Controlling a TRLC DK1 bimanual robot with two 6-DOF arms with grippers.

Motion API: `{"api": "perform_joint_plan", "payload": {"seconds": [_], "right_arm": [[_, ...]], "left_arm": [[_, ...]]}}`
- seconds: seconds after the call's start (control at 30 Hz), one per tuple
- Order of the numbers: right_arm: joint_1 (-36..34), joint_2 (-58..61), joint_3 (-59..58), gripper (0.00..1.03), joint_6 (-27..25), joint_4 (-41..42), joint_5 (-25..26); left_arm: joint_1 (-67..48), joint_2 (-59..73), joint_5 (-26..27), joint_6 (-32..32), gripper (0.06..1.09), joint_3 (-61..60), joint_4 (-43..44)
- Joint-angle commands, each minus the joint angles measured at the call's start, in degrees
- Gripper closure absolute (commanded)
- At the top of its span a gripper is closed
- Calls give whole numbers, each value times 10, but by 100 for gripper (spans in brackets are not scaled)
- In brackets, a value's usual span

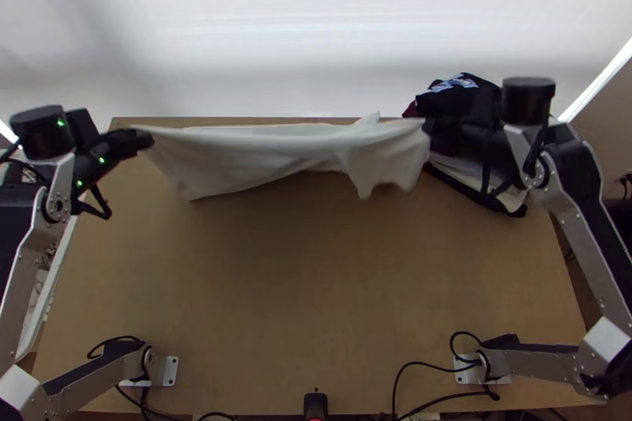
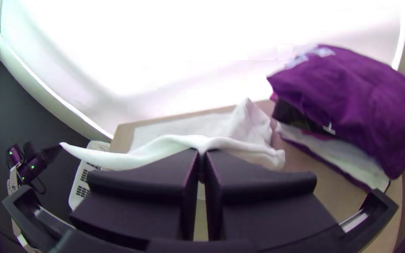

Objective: Fold the t-shirt

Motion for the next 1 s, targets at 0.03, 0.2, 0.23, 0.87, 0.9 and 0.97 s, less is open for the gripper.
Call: {"api": "perform_joint_plan", "payload": {"seconds": [0.03,0.2,0.23,0.87,0.9,0.97], "right_arm": [[-13,54,140,100,-38,0,19],[-27,105,297,100,-64,0,36],[-31,110,328,100,-68,0,38],[-100,-214,388,100,-163,78,78],[-99,-230,388,100,-163,71,78],[-100,-261,387,100,-163,56,84]], "left_arm": [[6,2,-22,-24,105,89,76],[5,-10,-48,-26,105,124,166],[5,-16,-53,-26,105,127,184],[6,-230,-170,29,105,171,351],[12,-242,-170,29,105,170,350],[22,-268,-171,29,105,169,343]]}}
